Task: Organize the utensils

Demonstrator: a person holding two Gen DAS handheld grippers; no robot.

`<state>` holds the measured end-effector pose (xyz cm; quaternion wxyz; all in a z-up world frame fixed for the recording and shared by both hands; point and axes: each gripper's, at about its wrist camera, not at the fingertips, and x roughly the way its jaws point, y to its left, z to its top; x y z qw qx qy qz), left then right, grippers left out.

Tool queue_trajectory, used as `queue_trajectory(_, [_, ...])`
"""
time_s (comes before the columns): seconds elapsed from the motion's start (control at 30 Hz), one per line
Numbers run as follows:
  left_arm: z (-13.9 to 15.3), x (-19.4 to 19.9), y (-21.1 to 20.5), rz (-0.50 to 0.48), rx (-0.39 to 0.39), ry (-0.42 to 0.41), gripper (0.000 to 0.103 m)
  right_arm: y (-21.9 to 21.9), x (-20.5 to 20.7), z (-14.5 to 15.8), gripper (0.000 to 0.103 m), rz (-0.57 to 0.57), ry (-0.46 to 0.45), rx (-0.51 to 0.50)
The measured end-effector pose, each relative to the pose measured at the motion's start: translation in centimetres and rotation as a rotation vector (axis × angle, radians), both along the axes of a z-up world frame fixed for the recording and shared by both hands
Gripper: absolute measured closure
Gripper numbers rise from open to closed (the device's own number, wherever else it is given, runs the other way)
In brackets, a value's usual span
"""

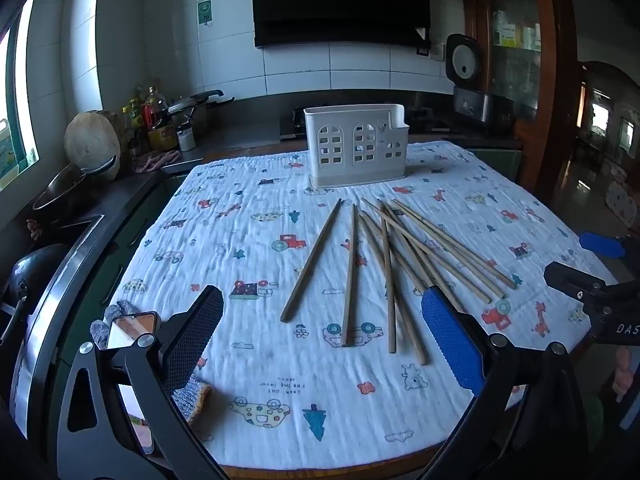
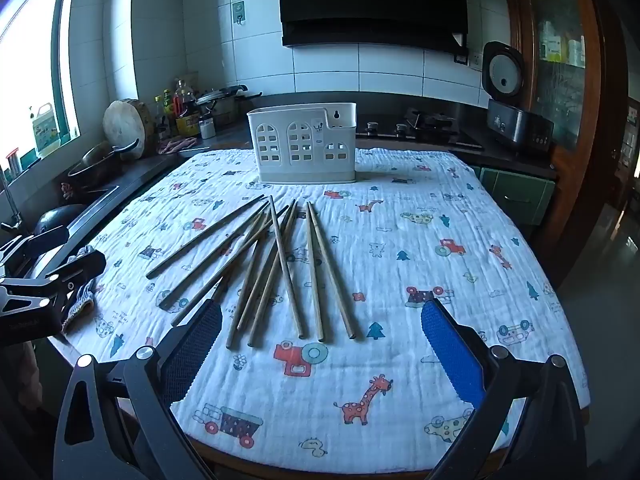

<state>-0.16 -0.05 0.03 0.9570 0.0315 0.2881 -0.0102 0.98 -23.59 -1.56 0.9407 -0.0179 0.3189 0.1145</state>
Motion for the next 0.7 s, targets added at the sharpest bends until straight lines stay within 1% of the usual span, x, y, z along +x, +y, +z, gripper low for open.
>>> queue_trajectory(0.07, [-0.3, 0.4, -0.6, -0.001, 0.004, 0.015, 0.005, 0.0, 0.0, -0.1, 0.006, -0.001, 0.005, 0.006])
queue_trajectory(0.13, [-0.2, 0.2, -0.8, -0.002, 0.005, 0.007, 0.005, 0.0, 0.0, -0.1, 0.006, -0.005, 0.006, 0.009])
queue_trajectory(0.17, [0.0, 0.2, -0.3, -0.004, -0.013, 0.007, 0.005, 0.0, 0.1, -0.2, 0.006, -0.004, 0.008, 0.010])
queue_trajectory(0.23, [0.1, 0.2, -0.1, -0.002, -0.019, 0.009, 0.005, 0.0, 0.1, -0.2, 0.006, -0.008, 0.009, 0.012])
queue_trajectory(0.37, [0.1, 0.1, -1.0, 0.004, -0.004, 0.011, 0.005, -0.2, -0.3, 0.4, 0.006, -0.002, -0.005, 0.009])
queue_trajectory(0.43, [0.2, 0.1, -0.1, -0.005, -0.010, 0.012, 0.005, -0.1, -0.2, 0.5, 0.006, -0.001, -0.005, 0.013])
queue_trajectory(0.6, [0.3, 0.1, 0.0, -0.002, -0.009, 0.001, 0.005, 0.1, -0.1, 1.0, 0.006, 0.000, -0.010, 0.015])
queue_trajectory(0.7, [0.4, -0.2, 0.0, 0.000, -0.007, -0.010, 0.005, -0.1, -0.3, 0.7, 0.006, 0.004, -0.021, 0.013])
